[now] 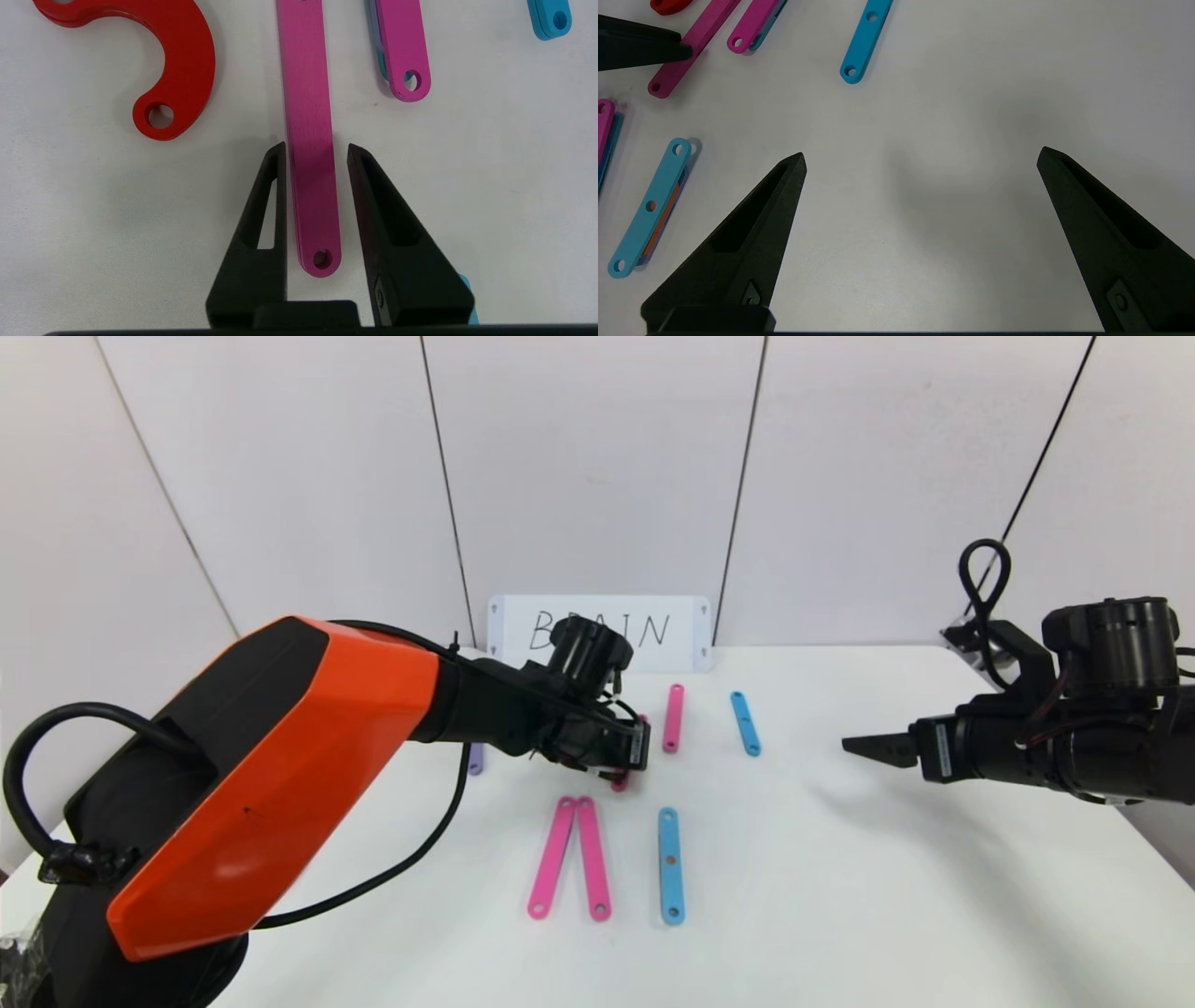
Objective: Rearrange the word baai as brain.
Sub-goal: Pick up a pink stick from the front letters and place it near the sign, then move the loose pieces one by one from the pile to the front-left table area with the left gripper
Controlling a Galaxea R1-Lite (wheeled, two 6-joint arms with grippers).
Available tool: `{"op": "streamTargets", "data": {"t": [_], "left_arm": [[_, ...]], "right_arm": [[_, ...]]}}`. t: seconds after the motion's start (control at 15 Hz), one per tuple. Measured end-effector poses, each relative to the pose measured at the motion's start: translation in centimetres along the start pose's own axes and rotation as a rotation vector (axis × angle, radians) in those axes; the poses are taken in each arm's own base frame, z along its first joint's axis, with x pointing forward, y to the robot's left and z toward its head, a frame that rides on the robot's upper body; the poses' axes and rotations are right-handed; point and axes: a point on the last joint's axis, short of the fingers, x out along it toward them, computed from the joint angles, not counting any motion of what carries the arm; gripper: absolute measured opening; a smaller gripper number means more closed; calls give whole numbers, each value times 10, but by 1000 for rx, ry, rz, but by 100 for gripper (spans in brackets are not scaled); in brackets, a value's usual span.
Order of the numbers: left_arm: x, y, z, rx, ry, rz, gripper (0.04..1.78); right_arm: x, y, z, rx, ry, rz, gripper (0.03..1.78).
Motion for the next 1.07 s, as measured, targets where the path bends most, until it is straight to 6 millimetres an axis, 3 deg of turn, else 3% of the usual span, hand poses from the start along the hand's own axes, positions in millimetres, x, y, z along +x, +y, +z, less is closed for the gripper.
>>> {"op": "streamTargets", "data": {"t": [0.33,0.53,0.67,1.07], "left_arm": [[0,-1,1,0,-4,-3,132],[-4,-1,2,-2,-8,-2,163],[-12,-1,7,-5,-21,-3,172],[-47,14,19,29,-68,97,173]], "right_arm": [[0,0,0,0,1,-1,173],[0,0,0,0,1,-1,173],[-1,0,0,2,0,1,173],[-1,3,1,-11,-9,8,173]]}}
